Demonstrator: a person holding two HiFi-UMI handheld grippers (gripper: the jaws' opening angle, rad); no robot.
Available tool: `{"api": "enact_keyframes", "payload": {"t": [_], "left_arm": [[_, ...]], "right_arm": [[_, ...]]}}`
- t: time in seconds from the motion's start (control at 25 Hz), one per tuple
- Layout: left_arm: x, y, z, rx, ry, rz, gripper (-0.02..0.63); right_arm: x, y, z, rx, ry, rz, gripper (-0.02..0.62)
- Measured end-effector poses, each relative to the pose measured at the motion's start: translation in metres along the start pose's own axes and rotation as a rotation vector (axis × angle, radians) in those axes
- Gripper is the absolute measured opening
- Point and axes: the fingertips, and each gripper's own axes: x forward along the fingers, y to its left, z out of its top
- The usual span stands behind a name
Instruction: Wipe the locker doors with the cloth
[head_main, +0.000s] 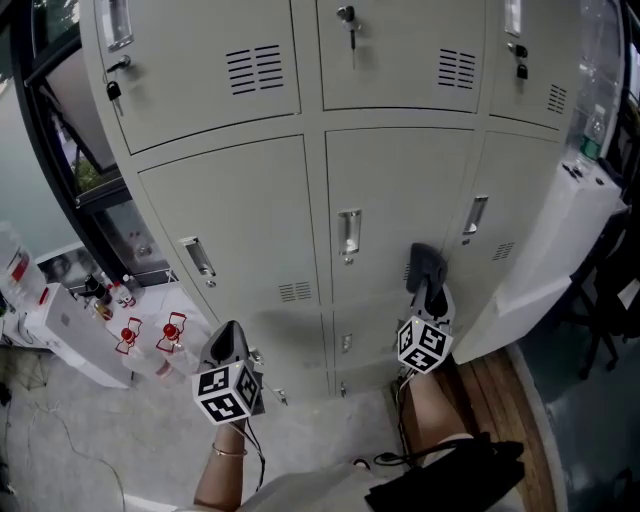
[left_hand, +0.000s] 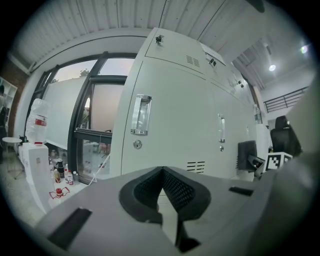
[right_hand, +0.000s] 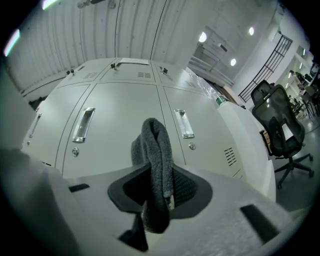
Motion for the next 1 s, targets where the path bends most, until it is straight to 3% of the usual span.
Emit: {"api": "enact_keyframes", "payload": {"t": [0.56, 1.0], "left_arm": [[0.008, -0.009, 0.005, 0.006, -0.009, -0.009, 0.003], [0.012, -0.018, 0.002, -0.001, -0.005, -0.051, 0.003]], "right_arm": [[0.009, -0.043, -0.004, 0.002, 0.029, -0.081, 0.081], [-0.011, -0.020, 0.007, -0.037, 0.026, -0.020, 0.081]]}}
